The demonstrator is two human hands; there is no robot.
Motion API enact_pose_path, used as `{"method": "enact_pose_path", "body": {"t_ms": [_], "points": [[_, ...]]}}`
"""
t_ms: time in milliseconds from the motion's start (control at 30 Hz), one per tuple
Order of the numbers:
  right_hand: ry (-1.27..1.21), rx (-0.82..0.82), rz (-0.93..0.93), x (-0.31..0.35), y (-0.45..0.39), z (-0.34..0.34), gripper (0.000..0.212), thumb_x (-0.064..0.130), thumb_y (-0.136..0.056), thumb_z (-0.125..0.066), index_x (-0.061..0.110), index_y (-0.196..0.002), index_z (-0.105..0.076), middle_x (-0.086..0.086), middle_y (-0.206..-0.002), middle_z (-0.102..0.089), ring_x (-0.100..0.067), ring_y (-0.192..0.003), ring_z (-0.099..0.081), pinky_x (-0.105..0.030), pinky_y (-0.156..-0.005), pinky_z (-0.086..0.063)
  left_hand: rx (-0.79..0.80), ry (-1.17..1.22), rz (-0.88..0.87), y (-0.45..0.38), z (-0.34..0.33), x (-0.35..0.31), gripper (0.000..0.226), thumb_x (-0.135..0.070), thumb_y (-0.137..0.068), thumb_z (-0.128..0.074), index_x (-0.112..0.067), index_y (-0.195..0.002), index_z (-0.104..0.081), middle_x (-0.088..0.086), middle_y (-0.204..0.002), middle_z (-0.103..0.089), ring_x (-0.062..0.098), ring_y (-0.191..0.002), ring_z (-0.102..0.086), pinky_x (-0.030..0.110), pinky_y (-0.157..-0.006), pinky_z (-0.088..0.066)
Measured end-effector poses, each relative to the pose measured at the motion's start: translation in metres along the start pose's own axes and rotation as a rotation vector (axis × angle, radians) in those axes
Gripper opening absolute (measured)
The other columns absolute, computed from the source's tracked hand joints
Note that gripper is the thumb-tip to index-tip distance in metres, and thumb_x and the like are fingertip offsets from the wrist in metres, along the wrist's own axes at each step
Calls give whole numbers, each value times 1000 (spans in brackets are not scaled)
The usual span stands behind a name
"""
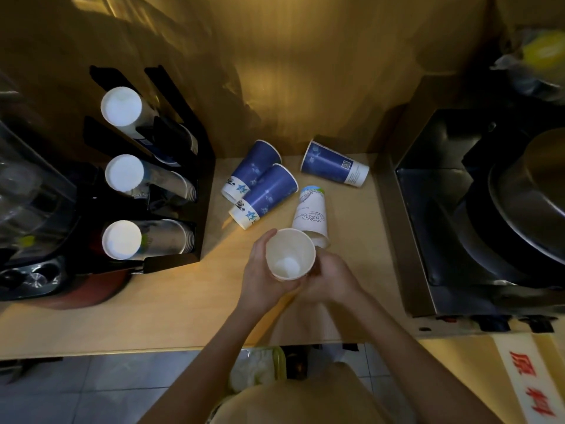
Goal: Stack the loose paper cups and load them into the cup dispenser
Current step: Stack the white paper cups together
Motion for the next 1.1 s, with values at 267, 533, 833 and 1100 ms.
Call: {"method": "enact_pose_path", "body": {"t_ms": [267, 533, 833, 1100], "points": [[436, -235, 104, 23, -27, 46, 54, 19, -85, -58, 17, -134, -37, -12, -138, -42, -29, -124, -41, -41, -98, -41, -10, 14, 5, 0, 0, 2, 98, -16, -51, -89, -20, -133, -36, -9, -128, -45, 7, -115, -44, 21, -92, -38], [463, -327, 100, 21, -32, 68, 36, 17, -92, -45, 18, -128, -48, -12, -124, -55, -30, -110, -52, -39, -88, -45, -6, 22, -5, 0, 1, 0, 97, -15, -52, -88, -17, -134, -36, -8, -128, -45, 7, -116, -42, 22, -93, -38], [-78, -557, 179, 72, 21, 172, 23, 16, -89, -55, 19, -111, -53, -3, -93, -62, -12, -80, -61, -29, -70, -54, -13, 57, 0, 3, -1, 1, 100, -13, -51, -88, -18, -135, -33, 1, -136, -45, 14, -120, -42, 30, -97, -41], [-3, -327, 298, 113, 40, 143, 19, 16, -86, -59, 22, -104, -60, -8, -79, -66, -20, -73, -63, -35, -69, -51, -40, 133, 73, 6, -2, 1, 100, -12, -52, -88, -25, -130, -29, -11, -112, -50, 8, -103, -50, 25, -84, -42]]}}
Point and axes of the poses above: each hand's wrist, its own y-axis away from the middle knuckle, its own z-axis out of the back of the hand, x = y × z, the point moved 5 cm from there along -y, towards the middle knuckle
